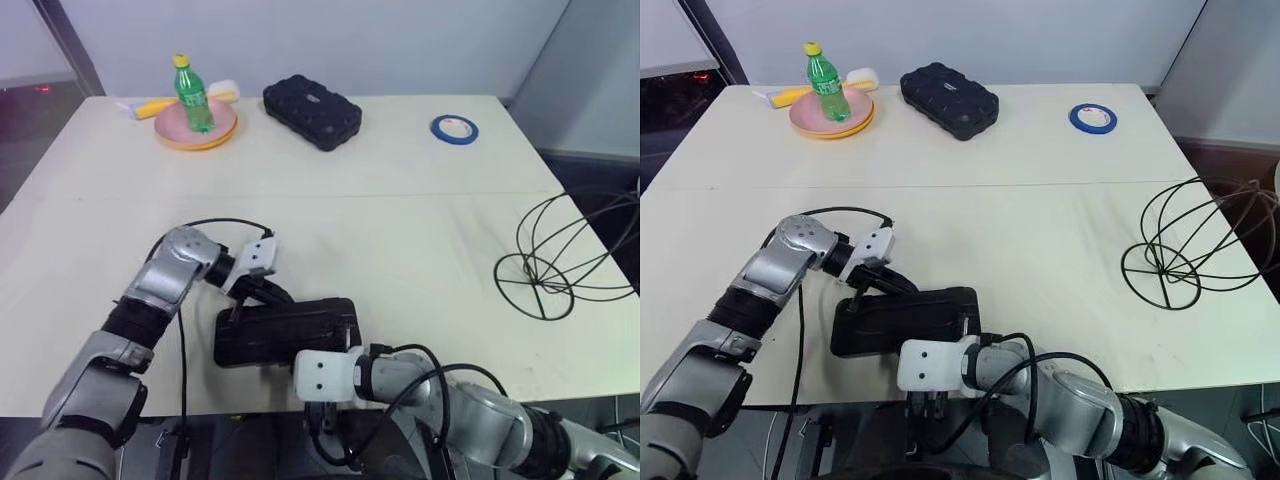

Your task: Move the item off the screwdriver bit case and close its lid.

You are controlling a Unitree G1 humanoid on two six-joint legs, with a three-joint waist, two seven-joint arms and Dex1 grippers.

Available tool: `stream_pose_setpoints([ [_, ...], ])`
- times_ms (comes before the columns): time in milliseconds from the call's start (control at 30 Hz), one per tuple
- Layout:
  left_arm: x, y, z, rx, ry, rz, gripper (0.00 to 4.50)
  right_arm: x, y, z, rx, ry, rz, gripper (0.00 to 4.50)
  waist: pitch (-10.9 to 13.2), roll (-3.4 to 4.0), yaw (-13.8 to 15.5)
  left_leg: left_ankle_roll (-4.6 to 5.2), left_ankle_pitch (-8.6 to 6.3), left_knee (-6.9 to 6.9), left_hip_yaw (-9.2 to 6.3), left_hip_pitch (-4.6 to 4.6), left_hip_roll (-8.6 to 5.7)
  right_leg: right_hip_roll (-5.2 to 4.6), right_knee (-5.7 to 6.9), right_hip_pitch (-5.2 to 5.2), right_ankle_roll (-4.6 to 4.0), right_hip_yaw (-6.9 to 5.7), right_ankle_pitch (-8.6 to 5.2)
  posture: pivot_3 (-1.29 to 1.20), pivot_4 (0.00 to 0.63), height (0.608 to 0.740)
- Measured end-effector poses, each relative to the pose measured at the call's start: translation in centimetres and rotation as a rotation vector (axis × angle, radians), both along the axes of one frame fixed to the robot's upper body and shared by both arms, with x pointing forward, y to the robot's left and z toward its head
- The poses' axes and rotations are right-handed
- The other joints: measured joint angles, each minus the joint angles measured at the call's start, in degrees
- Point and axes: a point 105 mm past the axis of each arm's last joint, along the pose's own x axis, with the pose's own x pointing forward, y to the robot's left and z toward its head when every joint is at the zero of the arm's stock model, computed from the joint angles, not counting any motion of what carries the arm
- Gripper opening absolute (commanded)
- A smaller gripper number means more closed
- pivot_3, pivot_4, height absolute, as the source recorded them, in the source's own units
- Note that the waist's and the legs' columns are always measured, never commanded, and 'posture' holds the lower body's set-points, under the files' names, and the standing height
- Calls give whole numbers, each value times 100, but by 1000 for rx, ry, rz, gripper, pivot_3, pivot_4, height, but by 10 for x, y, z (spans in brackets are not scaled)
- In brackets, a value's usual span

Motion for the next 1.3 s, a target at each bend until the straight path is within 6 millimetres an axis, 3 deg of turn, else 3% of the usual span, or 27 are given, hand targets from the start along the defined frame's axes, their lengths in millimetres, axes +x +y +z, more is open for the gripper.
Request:
stream_pose_setpoints([
  [533, 5, -1, -4, -24, -2, 72, 32, 9, 5, -2, 12, -13, 17, 21, -43, 13, 1, 1, 0, 0, -2, 14, -1, 1, 1, 13, -4, -1, 1, 0, 150, 737],
  [700, 8, 8, -18, -4, 3, 97, 32, 9, 3, -3, 12, 8, 16, 21, -64, 23, 10, 1, 0, 0, -1, 12, -1, -1, 0, 13, -5, -1, 0, 0, 150, 737],
  [833, 21, 4, -18, -37, -41, 98, 32, 15, -10, 2, 27, 67, -58, 21, -67, 24, 128, 0, 0, 8, 0, 3, -10, -11, -8, 15, -5, 0, -1, 0, 150, 737],
  [967, 36, 11, -13, -57, -70, 158, 32, 42, -43, 18, 26, 28, -227, 21, -67, 23, 169, 0, 0, 12, 3, -2, -9, -9, -11, 12, -5, 2, -1, 0, 150, 737],
  [1033, 36, 14, -11, -62, -56, 152, 32, 39, -47, 27, 50, 39, -230, 21, -66, 23, 144, 1, 0, 0, 2, -4, -6, -3, -9, 2, -3, 2, 0, 0, 150, 737],
  [1133, 33, 17, -2, -82, -34, 131, 32, 27, -44, 35, 72, 68, -179, 21, -64, 21, 134, 4, -1, -9, -7, -9, 0, 5, -6, -6, 3, -6, 3, 0, 150, 737],
  [1300, 15, 11, 45, -163, -21, 21, 32, 21, -41, 33, 82, 107, -155, 21, -58, 17, 143, 5, -3, -9, -5, -17, -1, -4, -9, -8, 0, -8, -4, 0, 150, 737],
])
